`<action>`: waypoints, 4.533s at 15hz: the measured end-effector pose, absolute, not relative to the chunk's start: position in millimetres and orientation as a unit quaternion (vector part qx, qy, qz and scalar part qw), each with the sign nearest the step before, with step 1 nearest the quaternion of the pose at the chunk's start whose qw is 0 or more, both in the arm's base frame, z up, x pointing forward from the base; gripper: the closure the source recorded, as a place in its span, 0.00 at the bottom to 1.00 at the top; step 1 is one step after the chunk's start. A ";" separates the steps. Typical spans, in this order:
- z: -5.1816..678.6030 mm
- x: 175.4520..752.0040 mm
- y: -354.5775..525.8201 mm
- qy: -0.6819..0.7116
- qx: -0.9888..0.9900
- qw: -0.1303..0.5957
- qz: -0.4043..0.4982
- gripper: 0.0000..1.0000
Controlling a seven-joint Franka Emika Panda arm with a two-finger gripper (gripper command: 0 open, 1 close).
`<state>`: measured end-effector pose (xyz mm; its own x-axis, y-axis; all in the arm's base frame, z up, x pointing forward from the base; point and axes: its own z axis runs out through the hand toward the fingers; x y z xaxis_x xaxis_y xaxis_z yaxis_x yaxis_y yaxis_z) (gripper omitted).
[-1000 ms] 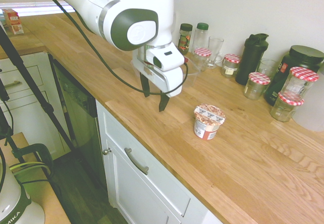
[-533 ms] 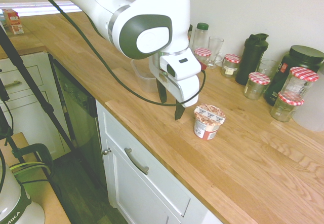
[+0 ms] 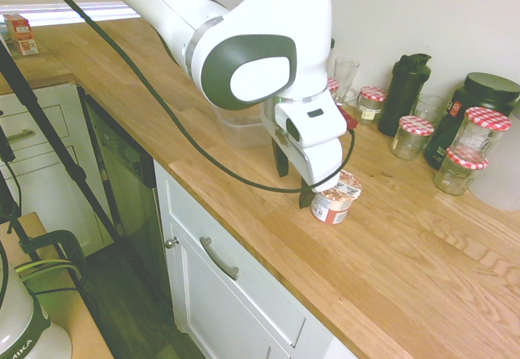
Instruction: Put the cereal into the container
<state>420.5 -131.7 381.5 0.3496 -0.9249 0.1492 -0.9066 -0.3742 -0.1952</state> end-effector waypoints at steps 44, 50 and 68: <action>386.5 473.6 -123.8 0.519 -0.786 0.027 -0.334 1.00; 436.6 427.0 -29.0 0.481 -0.780 0.017 -0.401 1.00; 421.0 517.7 168.4 0.350 -0.870 -0.031 -0.346 1.00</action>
